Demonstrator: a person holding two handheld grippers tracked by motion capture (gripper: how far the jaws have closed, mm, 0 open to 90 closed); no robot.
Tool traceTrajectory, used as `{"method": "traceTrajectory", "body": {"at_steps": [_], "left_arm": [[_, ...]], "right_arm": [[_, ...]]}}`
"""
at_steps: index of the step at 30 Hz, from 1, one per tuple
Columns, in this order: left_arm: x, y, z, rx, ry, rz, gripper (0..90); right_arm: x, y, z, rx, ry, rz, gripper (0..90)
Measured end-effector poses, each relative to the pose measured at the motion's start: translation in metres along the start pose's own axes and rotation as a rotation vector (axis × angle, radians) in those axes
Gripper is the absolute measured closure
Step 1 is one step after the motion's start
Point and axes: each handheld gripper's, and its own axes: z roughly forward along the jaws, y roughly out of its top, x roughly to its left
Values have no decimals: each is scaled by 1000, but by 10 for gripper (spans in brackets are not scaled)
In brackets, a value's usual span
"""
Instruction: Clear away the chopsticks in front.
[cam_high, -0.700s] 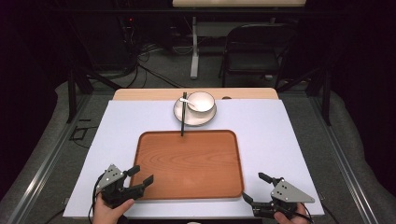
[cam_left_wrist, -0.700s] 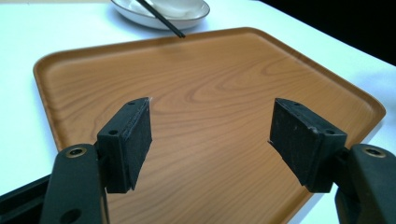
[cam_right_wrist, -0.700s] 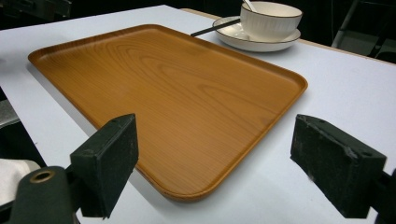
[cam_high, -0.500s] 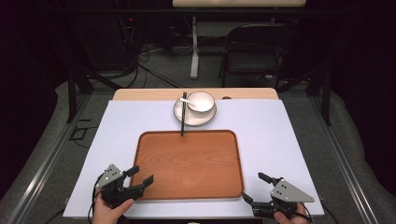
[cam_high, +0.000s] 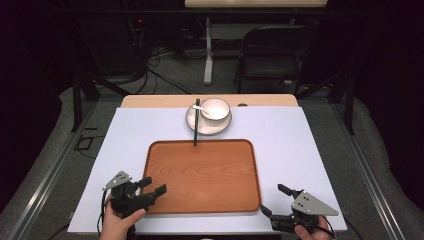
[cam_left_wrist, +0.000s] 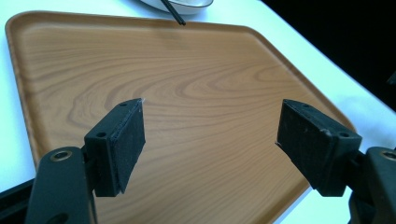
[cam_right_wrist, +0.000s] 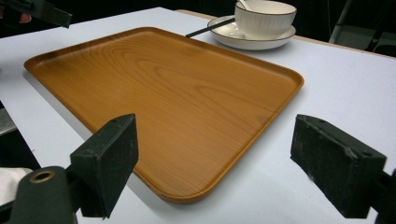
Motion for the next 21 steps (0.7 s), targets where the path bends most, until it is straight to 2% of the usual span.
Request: {"method": "traceTrajectory", "body": {"at_steps": [2,3,8,14,18,21], "left_arm": [[-2,9,3,13,13,21,248],[-2,9,3,13,13,21,248],[-1,30,11,42,0,42,255],[4,54,26,103,37,60,257],[5,72,33,86,34,89,246],[5,90,40,48,27,107,248]], "right_arm": [[1,0,0,-2,0,-4,142],[1,0,0,-2,0,-5,143],[0,0,0,-5,1,-5,142],[0,0,-1,-6,-2,-2,142],[-1,0,-1,-6,-2,-2,142],[0,0,0,-4,3,-6,142]]}}
